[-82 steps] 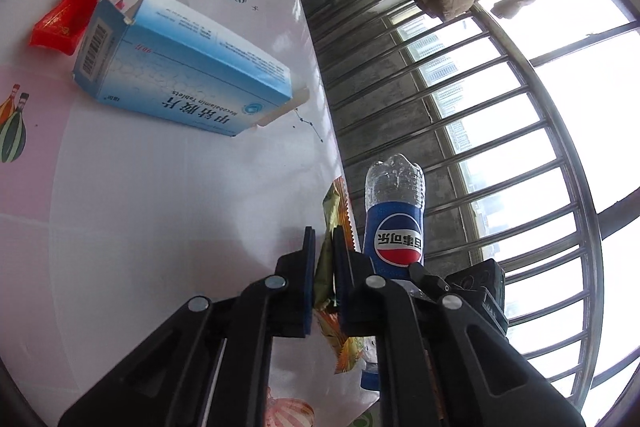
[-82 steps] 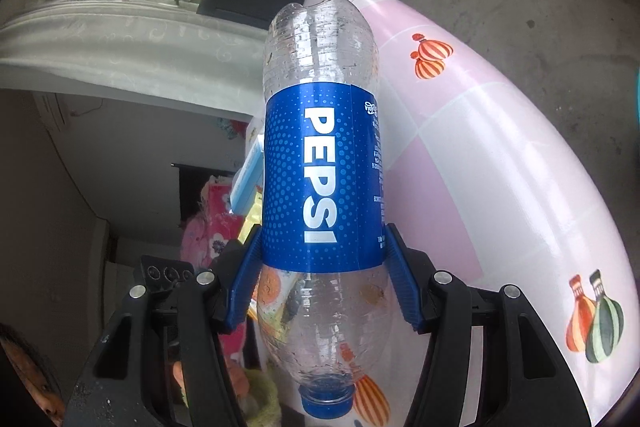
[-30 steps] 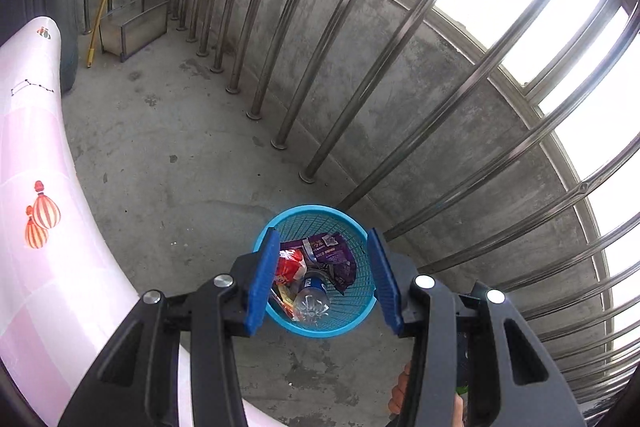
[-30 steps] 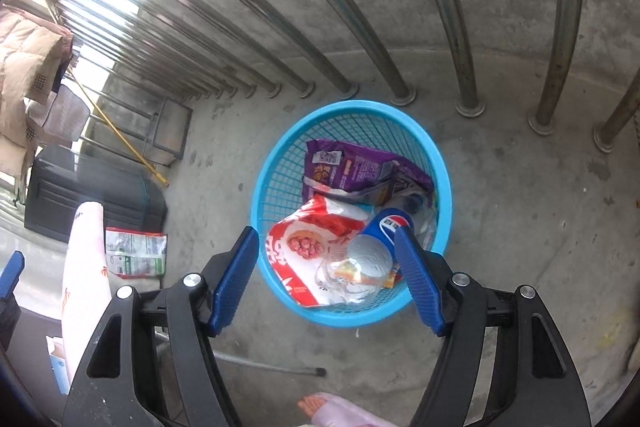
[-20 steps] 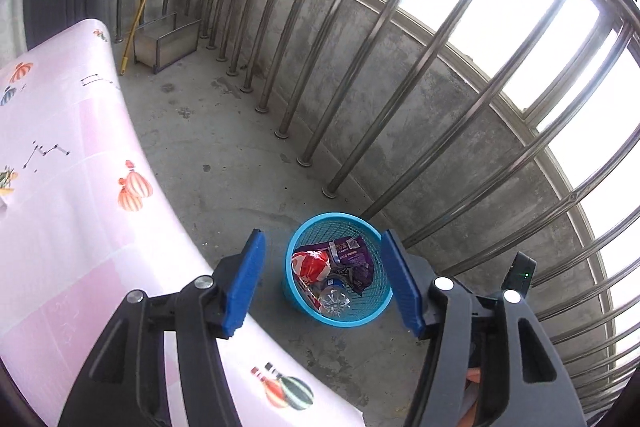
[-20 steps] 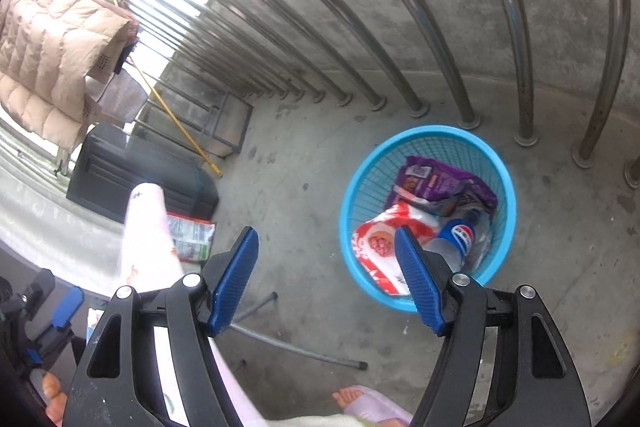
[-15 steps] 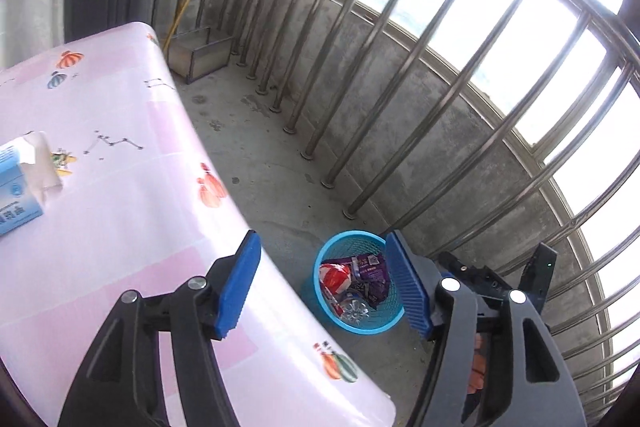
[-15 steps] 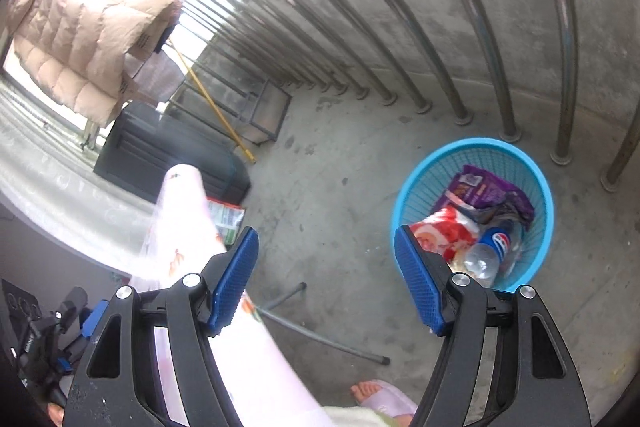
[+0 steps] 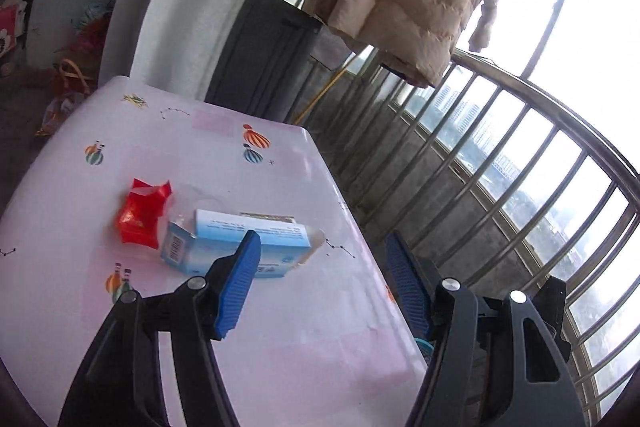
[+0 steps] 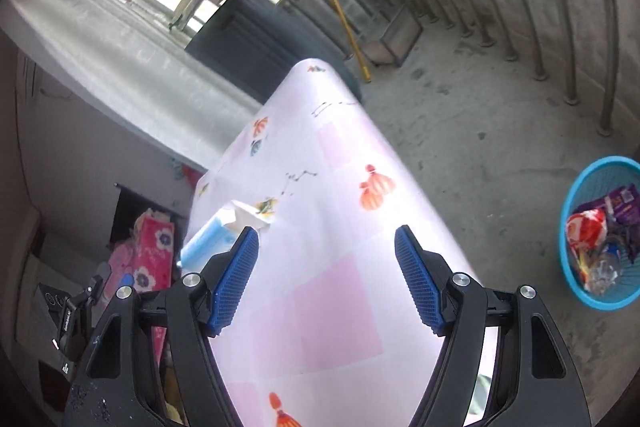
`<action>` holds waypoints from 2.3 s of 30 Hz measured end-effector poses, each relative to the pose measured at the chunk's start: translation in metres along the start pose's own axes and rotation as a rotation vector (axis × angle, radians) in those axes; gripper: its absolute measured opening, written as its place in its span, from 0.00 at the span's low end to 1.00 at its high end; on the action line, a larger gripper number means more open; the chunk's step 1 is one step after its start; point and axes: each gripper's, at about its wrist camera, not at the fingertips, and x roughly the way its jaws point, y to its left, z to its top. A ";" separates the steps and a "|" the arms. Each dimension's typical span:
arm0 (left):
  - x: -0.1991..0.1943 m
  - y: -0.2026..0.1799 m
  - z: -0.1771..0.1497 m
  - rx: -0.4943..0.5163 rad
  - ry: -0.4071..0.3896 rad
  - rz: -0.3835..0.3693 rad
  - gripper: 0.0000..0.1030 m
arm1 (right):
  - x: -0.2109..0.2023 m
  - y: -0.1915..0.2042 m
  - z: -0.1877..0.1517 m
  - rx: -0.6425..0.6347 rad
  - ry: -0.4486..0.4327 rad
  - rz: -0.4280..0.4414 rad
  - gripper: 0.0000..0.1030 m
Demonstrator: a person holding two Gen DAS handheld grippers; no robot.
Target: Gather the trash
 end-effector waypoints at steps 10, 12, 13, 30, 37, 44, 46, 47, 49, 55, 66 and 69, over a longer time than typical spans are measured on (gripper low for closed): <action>0.056 0.154 0.046 -0.263 0.154 0.061 0.61 | 0.104 0.084 0.013 -0.061 0.123 0.048 0.69; 0.080 0.173 0.050 -0.292 0.204 0.079 0.61 | 0.127 0.091 0.016 -0.044 0.143 0.041 0.72; 0.092 0.180 0.053 -0.301 0.224 0.090 0.62 | 0.137 0.092 0.017 -0.033 0.152 0.035 0.73; 0.181 0.156 0.034 -0.126 0.407 0.023 0.57 | 0.210 0.101 0.003 -0.006 0.324 0.074 0.62; 0.145 0.125 -0.010 -0.124 0.463 -0.061 0.53 | 0.195 0.101 -0.017 -0.049 0.387 0.126 0.56; 0.094 0.099 -0.057 -0.125 0.468 -0.088 0.53 | 0.172 0.092 -0.057 -0.079 0.469 0.176 0.46; 0.078 0.095 -0.071 -0.146 0.465 -0.097 0.52 | 0.161 0.088 -0.067 -0.084 0.469 0.181 0.46; 0.070 0.093 -0.078 -0.156 0.465 -0.100 0.52 | 0.156 0.086 -0.072 -0.085 0.470 0.186 0.46; 0.057 0.088 -0.090 -0.171 0.462 -0.105 0.52 | 0.148 0.083 -0.077 -0.102 0.463 0.189 0.46; 0.031 0.084 -0.098 -0.191 0.395 -0.059 0.53 | 0.131 0.069 -0.060 -0.066 0.370 0.147 0.60; -0.031 0.094 -0.092 -0.177 0.241 0.057 0.54 | 0.063 0.061 -0.066 -0.035 0.254 0.132 0.65; -0.048 0.087 -0.098 -0.154 0.223 0.049 0.54 | 0.056 0.060 -0.083 -0.031 0.281 0.130 0.65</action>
